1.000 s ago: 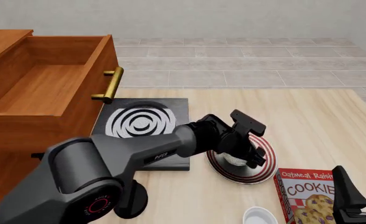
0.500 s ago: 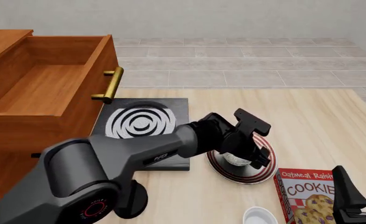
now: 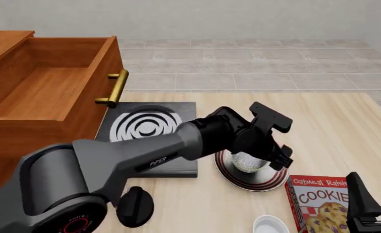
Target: Pick the akita bowl in the top layer of the wooden cabinet and place it on the plate.
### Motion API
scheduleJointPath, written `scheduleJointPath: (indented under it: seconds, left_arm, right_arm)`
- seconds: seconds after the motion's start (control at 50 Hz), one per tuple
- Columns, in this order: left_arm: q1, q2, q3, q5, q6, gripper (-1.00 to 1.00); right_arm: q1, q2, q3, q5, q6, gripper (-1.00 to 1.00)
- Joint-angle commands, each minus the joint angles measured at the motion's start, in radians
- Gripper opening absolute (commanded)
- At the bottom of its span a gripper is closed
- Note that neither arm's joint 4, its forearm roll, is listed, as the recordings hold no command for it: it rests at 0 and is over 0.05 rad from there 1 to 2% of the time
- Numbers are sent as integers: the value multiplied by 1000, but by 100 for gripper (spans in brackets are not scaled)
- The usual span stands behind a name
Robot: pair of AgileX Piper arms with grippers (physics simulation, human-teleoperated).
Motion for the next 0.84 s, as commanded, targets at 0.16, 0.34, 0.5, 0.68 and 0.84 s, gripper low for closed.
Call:
scheduleJointPath:
  seconds: [0.16, 0.34, 0.5, 0.68, 0.84]
  left_arm:
    - [-27, -77, -19, 40, -2, 100]
    - [-20, -101, -31, 56, 6, 100]
    - [-16, -121, -40, 71, 11, 100]
    - [-13, -144, -25, 70, 12, 100]
    - [3, -175, -23, 84, 21, 100]
  right_arm:
    - [2, 0, 0, 0, -4, 100]
    - [3, 0, 0, 0, -7, 100]
    - [5, 0, -1, 3, -11, 100]
    - [3, 0, -2, 4, -13, 100]
    - [3, 0, -2, 6, -18, 100]
